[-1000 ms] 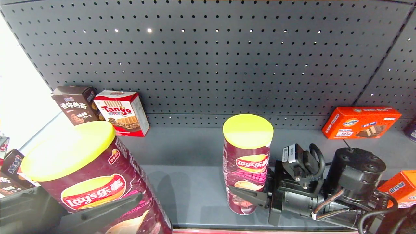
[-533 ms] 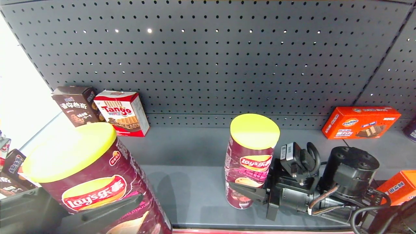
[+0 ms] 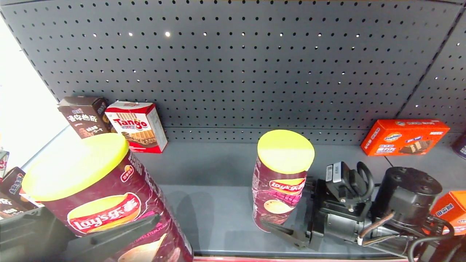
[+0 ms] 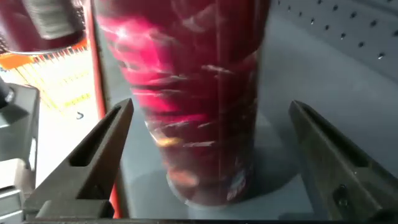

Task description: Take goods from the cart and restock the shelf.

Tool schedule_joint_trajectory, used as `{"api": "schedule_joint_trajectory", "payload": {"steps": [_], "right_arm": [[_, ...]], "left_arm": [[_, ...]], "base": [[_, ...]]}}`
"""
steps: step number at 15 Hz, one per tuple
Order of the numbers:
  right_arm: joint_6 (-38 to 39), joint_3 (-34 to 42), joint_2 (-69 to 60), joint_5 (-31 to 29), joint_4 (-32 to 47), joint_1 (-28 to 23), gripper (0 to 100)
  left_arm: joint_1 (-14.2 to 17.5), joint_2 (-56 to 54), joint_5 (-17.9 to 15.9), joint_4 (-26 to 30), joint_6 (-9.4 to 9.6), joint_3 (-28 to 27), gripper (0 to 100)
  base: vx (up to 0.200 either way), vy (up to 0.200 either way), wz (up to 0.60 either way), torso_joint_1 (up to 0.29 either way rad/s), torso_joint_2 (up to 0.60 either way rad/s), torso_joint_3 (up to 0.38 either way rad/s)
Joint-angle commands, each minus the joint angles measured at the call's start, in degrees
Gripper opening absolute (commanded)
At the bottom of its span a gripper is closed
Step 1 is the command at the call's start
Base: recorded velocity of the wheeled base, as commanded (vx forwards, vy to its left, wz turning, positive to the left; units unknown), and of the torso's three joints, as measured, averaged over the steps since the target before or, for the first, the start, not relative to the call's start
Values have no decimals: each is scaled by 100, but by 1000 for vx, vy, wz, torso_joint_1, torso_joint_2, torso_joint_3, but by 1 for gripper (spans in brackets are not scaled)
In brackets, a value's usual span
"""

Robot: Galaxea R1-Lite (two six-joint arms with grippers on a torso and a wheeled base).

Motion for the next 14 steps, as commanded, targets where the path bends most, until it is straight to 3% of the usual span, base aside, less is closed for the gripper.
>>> {"api": "schedule_joint_trajectory", "payload": {"steps": [1, 7, 11, 14], "right_arm": [[5, 522, -827, 20, 17, -145, 100], [49, 953, -2295, 20, 210, -1059, 100], [49, 672, -3315, -305, 1036, -1938, 100], [348, 593, -4739, -876, 2249, -2984, 100]], "left_arm": [[-1, 64, -2, -4, -2, -49, 0], [8, 240, 6, -4, -2, -128, 0], [-1, 319, -2, -4, -2, -260, 0], [-1, 319, -2, -4, -2, -278, 0]], "base": [[0, 0, 0, 0, 0, 0], [0, 0, 0, 0, 0, 0], [0, 0, 0, 0, 0, 0], [0, 0, 0, 0, 0, 0]]}}
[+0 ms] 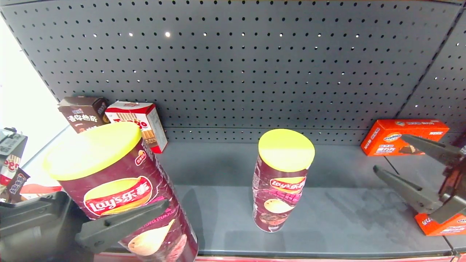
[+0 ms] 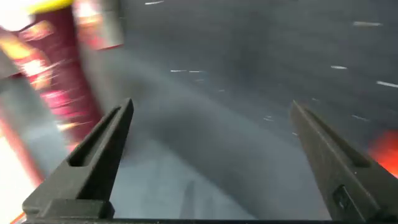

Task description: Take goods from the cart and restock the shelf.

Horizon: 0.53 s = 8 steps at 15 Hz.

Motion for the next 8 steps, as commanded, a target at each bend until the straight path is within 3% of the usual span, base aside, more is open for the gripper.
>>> {"api": "schedule_joint_trajectory", "payload": {"steps": [1, 4, 6, 8], "right_arm": [[260, -30, -1344, -346, 673, -755, 100], [585, 137, -3401, -996, 2853, -1502, 100], [603, 146, -4737, -1031, 4769, -1564, 100], [603, 234, -5835, -1058, 6157, -1573, 100]], "left_arm": [[-1, 17, -2, -2, -2, -5, 0], [-1, 26, -2, -2, -2, -22, 0], [-19, 34, -2, -2, 7, -49, 0], [-45, 34, -11, -2, 16, -66, 0]], "base": [[0, 0, 0, 0, 0, 0], [0, 0, 0, 0, 0, 0], [0, 0, 0, 0, 0, 0], [0, 0, 0, 0, 0, 0]]}}
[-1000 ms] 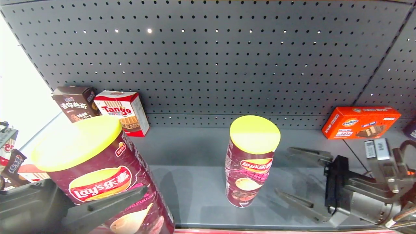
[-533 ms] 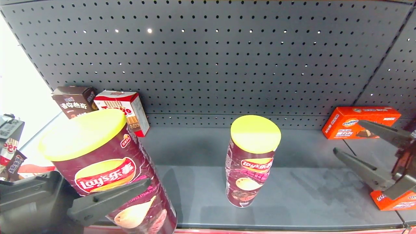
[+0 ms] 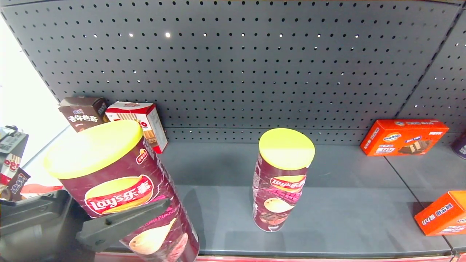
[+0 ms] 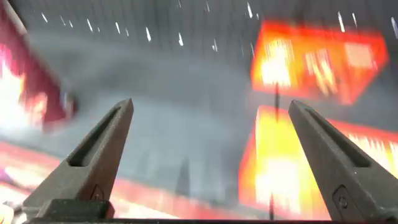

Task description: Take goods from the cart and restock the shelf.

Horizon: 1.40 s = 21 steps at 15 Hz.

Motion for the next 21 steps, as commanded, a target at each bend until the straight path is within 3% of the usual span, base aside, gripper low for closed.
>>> {"api": "schedule_joint_trajectory", "payload": {"steps": [1, 2, 5, 12, 15, 17, 21], "right_arm": [[67, 215, -2361, -219, 1970, -202, 100], [58, 487, -2704, -571, 2224, -88, 100], [102, 1146, -2713, -1072, 1943, -79, 100], [295, 1419, -2713, -1318, 1592, -79, 100], [286, 1419, -2713, -1318, 1592, -79, 100], [286, 1419, -2713, -1318, 1592, -79, 100], [286, 1419, -2713, -1318, 1592, -79, 100]], "left_arm": [[-10, 2, 0, -2, 0, -19, 0], [-19, 2, 0, -2, 0, -28, 0], [-19, 2, 0, -2, 0, -10, 0], [-36, -50, -9, 7, 62, 210, 0], [-177, 2, -114, 112, -70, -388, 0], [-142, 117, -237, 156, -316, -705, 0], [-71, 556, -220, 1070, -316, -1671, 0]], "base": [[0, 0, 0, 0, 0, 0], [0, 0, 0, 0, 0, 0], [0, 0, 0, 0, 0, 0], [0, 0, 0, 0, 0, 0], [0, 0, 0, 0, 0, 0], [0, 0, 0, 0, 0, 0], [0, 0, 0, 0, 0, 0]]}}
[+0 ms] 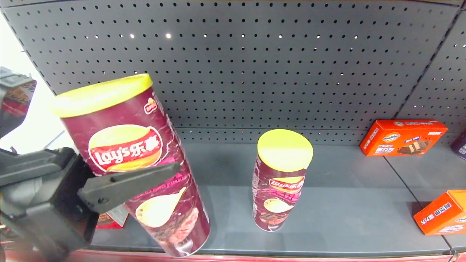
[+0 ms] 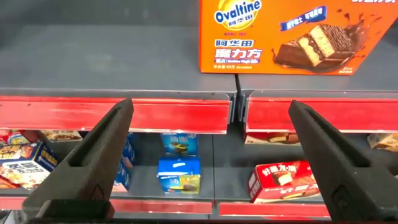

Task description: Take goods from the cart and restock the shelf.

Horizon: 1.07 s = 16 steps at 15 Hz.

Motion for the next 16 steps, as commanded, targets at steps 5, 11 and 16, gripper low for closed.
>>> {"api": "schedule_joint_trajectory", "payload": {"steps": [5, 11, 16], "right_arm": [[0, 1, 21, 0, 2, 0, 100], [0, 1, 21, 0, 2, 0, 100], [0, 1, 21, 0, 2, 0, 100]], "left_arm": [[119, 1700, 189, 125, 1240, -1263, 0], [102, 2833, 646, 221, 1310, -2291, 0], [-4, 3598, 628, 1003, 1196, -3522, 0]], "base": [[0, 0, 0, 0, 0, 0], [0, 0, 0, 0, 0, 0], [0, 0, 0, 0, 0, 0]]}}
